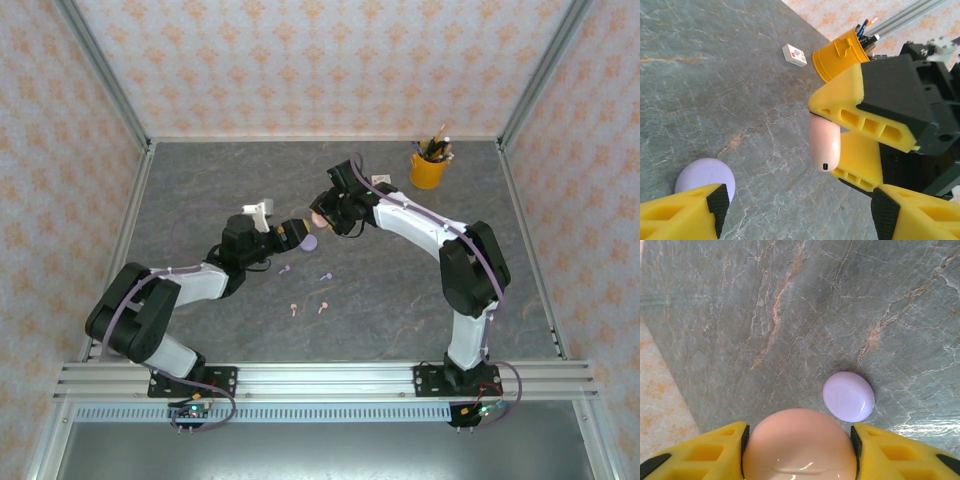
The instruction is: Insert the wireless bluetooth earbuds into the charging case
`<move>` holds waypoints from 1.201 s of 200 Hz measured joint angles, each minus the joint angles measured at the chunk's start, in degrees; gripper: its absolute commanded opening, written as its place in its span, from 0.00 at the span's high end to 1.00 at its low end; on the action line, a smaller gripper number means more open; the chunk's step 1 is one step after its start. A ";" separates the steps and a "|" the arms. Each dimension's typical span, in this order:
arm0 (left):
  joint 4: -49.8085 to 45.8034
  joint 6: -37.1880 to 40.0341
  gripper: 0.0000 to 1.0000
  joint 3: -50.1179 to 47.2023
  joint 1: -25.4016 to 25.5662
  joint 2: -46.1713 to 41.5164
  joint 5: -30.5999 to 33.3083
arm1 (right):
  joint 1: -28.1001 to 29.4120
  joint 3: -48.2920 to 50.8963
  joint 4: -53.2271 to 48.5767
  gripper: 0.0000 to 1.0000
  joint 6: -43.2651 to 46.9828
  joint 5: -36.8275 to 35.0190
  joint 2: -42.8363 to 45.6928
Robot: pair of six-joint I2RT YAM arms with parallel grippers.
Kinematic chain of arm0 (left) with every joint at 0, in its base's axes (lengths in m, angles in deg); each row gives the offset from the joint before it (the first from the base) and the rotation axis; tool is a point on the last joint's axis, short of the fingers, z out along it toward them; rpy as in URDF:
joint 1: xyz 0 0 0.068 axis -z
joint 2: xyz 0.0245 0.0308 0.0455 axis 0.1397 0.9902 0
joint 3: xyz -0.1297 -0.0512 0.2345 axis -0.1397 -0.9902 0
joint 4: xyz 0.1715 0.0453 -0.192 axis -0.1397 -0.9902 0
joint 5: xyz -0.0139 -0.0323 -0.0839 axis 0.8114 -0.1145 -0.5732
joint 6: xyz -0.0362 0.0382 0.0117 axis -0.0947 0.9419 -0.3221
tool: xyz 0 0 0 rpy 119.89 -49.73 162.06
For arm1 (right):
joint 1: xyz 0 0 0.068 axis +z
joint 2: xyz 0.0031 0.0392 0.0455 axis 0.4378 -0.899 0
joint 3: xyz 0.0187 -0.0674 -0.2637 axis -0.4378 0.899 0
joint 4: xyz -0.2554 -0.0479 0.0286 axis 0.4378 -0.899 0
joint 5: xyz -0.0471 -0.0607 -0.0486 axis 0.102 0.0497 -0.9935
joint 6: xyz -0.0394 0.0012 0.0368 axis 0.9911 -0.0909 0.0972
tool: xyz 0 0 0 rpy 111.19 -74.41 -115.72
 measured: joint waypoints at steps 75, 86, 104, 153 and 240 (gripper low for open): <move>6.27 -1.53 0.34 3.28 1.64 6.40 0.81 | 0.00 0.00 0.15 0.51 -1.49 0.90 -0.26; 6.75 -1.73 0.34 3.67 1.97 7.10 0.81 | 0.00 0.00 0.15 0.51 -1.53 0.98 -0.26; 7.45 -1.97 0.36 4.04 2.29 7.98 0.81 | 0.00 0.00 0.15 0.50 -1.70 1.11 -0.26; 9.79 -3.13 0.43 4.70 2.86 9.90 1.27 | 0.00 0.11 1.20 0.51 -2.89 1.97 -0.26; 11.65 -4.09 0.53 5.55 4.04 12.13 2.36 | 0.00 2.03 4.15 0.51 -4.42 2.71 -0.26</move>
